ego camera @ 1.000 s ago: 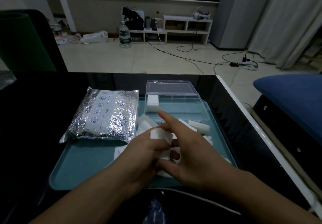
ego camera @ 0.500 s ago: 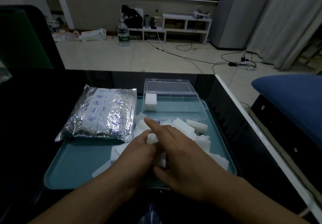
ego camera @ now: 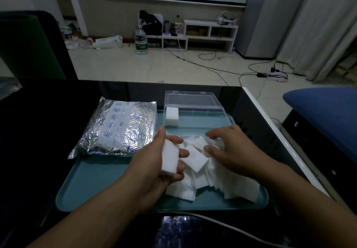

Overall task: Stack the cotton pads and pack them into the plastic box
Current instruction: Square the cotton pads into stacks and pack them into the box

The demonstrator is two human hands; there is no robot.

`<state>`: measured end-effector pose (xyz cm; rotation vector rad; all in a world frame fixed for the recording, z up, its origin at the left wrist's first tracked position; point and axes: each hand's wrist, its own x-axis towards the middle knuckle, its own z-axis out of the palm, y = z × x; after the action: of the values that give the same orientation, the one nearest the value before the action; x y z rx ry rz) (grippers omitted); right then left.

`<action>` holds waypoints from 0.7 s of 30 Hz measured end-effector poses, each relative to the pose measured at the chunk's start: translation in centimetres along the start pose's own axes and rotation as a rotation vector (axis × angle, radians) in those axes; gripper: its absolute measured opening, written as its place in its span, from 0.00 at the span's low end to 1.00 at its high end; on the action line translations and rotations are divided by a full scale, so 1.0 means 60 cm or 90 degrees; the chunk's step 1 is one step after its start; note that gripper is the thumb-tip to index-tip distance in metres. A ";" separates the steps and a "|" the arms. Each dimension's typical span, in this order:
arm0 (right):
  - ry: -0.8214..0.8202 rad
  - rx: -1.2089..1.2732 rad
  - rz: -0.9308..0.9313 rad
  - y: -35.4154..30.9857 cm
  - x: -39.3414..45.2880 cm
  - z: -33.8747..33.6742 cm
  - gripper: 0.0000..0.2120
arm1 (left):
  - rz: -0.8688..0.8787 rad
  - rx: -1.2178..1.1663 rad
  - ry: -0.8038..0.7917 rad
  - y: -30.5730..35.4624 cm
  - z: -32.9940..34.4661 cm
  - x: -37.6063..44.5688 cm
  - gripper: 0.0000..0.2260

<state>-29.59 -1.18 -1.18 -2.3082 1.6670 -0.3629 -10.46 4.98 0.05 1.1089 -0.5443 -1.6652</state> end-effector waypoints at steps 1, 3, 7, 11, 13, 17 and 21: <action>-0.014 -0.003 0.002 -0.003 0.001 0.003 0.23 | -0.003 -0.005 -0.003 0.000 -0.001 0.000 0.23; -0.022 -0.010 0.001 -0.008 0.004 0.005 0.24 | -0.015 -0.020 -0.013 0.002 -0.006 0.002 0.24; -0.017 -0.013 -0.011 -0.018 0.009 0.005 0.25 | -0.028 -0.048 -0.047 0.011 -0.009 -0.002 0.21; 0.055 0.056 -0.011 -0.023 0.008 -0.006 0.20 | -0.025 -0.048 -0.052 0.013 -0.008 -0.003 0.17; 0.099 0.109 -0.011 -0.025 0.005 -0.017 0.13 | -0.024 -0.050 -0.050 0.014 -0.008 -0.003 0.16; 0.177 0.257 0.020 -0.035 -0.007 -0.035 0.08 | -0.002 -0.048 -0.051 0.016 -0.006 -0.001 0.16; 0.188 0.547 0.081 -0.054 -0.027 -0.044 0.05 | 0.047 -0.023 -0.029 0.015 -0.004 0.006 0.17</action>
<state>-28.16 1.13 2.39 -1.5475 1.3616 -1.1661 -9.80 4.38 0.50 1.0157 -0.5755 -1.6325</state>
